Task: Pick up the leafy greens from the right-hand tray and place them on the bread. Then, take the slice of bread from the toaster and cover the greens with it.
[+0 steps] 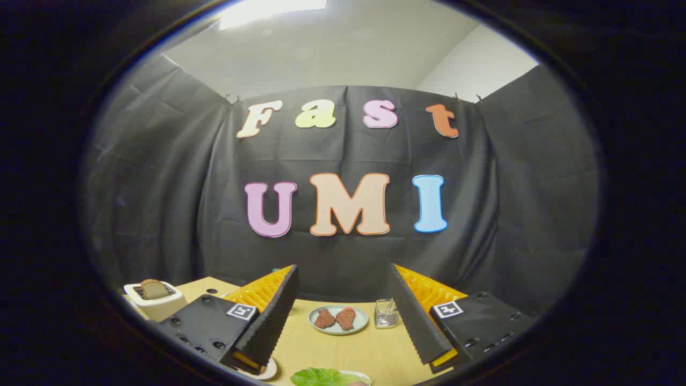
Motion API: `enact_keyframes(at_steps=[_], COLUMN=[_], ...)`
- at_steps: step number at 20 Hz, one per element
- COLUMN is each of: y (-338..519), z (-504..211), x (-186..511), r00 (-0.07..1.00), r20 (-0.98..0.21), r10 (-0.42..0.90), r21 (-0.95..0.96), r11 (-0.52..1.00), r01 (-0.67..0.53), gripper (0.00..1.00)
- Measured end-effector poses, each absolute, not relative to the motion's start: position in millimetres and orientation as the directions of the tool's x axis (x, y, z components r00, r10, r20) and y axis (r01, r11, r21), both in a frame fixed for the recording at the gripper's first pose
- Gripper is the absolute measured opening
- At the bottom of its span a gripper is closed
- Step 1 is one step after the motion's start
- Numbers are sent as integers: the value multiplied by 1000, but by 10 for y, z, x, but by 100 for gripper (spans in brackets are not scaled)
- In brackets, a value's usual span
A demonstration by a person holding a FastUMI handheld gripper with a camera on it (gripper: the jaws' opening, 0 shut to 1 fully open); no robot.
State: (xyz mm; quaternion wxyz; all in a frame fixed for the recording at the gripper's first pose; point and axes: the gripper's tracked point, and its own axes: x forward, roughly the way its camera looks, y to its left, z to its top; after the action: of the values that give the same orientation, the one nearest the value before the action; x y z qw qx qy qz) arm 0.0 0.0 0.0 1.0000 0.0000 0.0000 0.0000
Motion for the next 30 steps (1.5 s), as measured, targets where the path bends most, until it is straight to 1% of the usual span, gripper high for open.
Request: enact_keyframes(at_steps=[7, 15, 21, 26, 30], y=[32, 48, 58, 20, 89], z=[-11, -21, 21, -31, -116], x=[-22, 61, 96, 123, 158], r00=[1000, 1000, 999, 998, 994], r20=[-3, -8, 13, -3, -23], r10=[19, 28, 45, 55, 108], r21=[-35, -7, -20, -9, -25], r11=[999, 1000, 999, 998, 994], r01=[-19, -28, -45, -55, -109], gripper=[100, 100, 100, 100, 100])
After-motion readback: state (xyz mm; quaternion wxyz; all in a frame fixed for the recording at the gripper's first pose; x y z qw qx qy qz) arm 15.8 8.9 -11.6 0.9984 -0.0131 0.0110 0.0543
